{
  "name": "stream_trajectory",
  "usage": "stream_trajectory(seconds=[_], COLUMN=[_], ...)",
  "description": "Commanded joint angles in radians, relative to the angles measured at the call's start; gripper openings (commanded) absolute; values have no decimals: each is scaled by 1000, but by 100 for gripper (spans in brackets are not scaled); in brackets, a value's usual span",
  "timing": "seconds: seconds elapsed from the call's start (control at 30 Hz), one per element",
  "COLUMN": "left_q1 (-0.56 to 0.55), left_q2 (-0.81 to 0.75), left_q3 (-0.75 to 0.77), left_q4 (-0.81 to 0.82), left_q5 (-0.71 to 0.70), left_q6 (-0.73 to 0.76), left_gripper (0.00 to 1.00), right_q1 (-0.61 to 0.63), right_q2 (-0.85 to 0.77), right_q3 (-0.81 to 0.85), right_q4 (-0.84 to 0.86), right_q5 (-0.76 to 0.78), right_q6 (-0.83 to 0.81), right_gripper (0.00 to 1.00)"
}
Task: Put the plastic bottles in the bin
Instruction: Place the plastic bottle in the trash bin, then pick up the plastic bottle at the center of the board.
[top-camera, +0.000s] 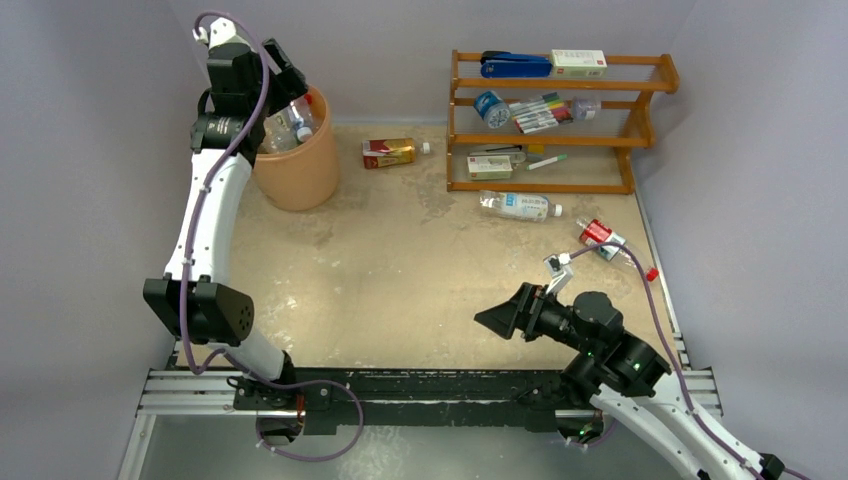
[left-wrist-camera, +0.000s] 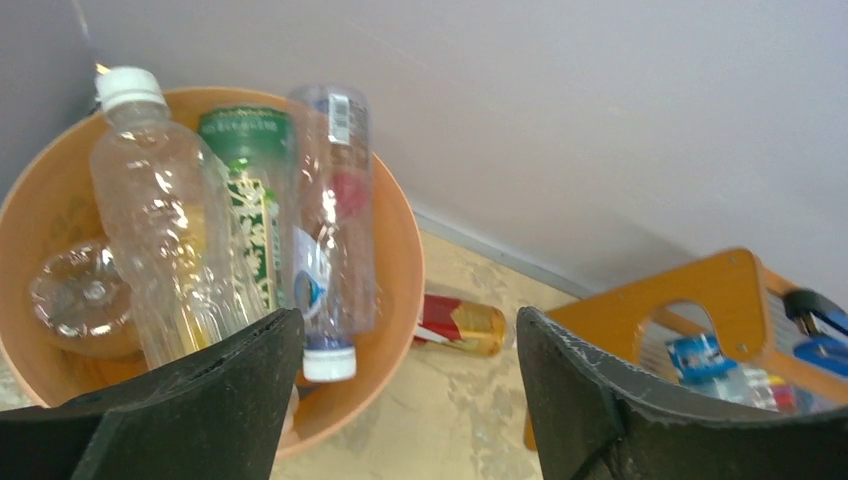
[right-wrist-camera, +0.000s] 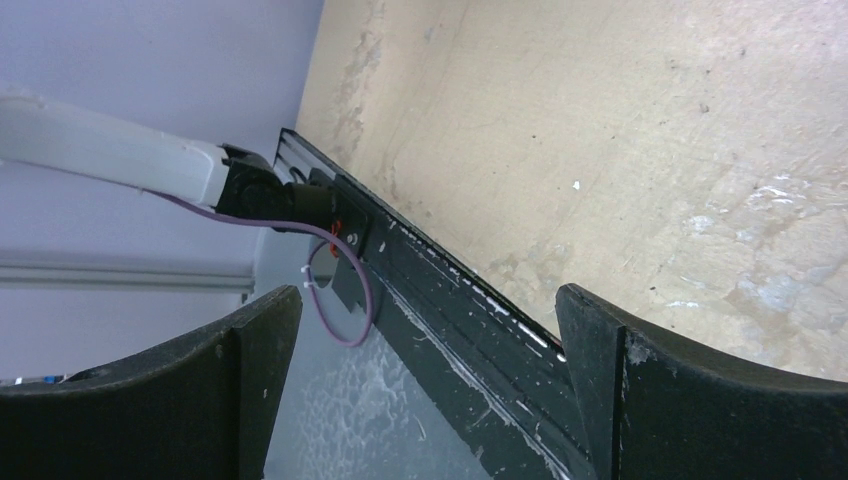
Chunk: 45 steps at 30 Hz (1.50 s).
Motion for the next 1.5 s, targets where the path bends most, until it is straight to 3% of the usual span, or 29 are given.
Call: stream_trajectory(seconds=[0.0,0.17,0.43,0.6,0.77,0.97,1.17,1.47], left_q1=[-49,-155,-264,-353,-404,-454,-486,-513], left_q2=[-91,-155,-301,-344,-368,-376,-386,-395], left_q3=[-69,-165,-469,-590,-648,-660,-680,-698], left_q4=[-17,-43,41,59,77,67,64,47], left_q5=[108,116,133,118,107,93,84,74], left_q6=[-28,-3,-34,-51,-65,-69,-80,-75], left_gripper=[81,82,83,83,83,83,83,83], right_q1=[6,6,6,6,5,-78,-344,-652], right_q2=[21,53,190,340,535,712,797,929], right_q3=[93,181,387,489,572,641,611,595], right_q4=[-62,-200,-425,-559,-606,-527,-265,-205], right_q5=[96,297,676,895,999,996,796,680], right_q6=[-14,101,229,389,515,542,350,421], right_gripper=[100,100,100,100,100,100,100,100])
